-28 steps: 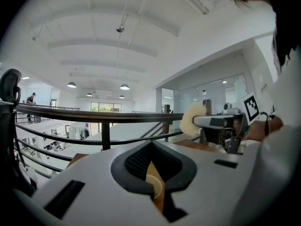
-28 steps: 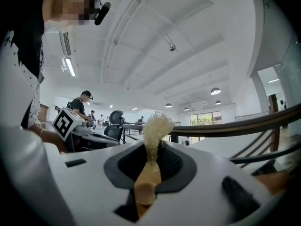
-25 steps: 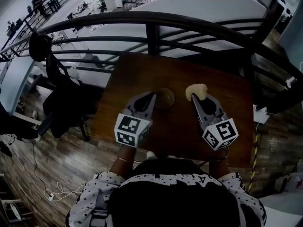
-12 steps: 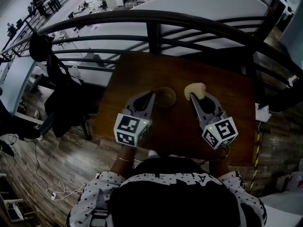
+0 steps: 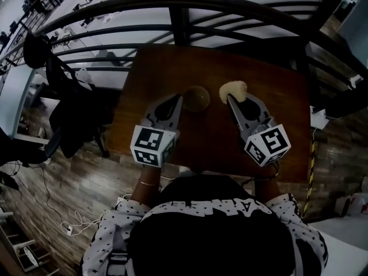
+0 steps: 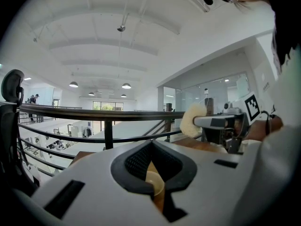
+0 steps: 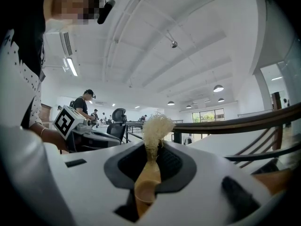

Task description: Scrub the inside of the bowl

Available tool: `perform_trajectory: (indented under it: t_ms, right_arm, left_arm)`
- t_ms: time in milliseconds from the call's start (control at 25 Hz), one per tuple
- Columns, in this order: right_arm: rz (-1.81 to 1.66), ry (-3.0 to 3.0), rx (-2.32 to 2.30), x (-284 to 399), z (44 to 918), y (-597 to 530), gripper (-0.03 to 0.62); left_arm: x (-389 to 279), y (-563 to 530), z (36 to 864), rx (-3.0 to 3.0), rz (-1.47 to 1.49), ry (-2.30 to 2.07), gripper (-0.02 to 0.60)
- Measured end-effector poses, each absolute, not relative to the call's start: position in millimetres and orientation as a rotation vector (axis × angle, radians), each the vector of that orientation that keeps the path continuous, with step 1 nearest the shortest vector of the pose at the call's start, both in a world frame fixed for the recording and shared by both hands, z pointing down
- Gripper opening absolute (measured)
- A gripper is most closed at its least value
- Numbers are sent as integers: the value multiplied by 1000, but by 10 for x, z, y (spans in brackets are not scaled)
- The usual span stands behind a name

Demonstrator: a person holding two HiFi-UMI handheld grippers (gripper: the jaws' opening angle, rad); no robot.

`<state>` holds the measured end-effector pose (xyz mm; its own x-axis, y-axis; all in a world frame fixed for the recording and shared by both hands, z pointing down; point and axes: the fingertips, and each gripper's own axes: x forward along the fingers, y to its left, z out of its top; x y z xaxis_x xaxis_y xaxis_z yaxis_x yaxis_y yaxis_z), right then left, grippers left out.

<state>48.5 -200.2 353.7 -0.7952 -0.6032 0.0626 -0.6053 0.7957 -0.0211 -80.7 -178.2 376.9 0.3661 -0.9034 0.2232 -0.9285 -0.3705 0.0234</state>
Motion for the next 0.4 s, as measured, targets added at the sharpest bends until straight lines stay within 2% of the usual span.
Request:
perform_trajectory:
  t_ms: [400]
  right_arm:
    - [7, -2945, 980, 472, 3562, -1985, 61]
  left_arm:
    - [-777, -1774, 3852, 2470, 236, -1667, 15]
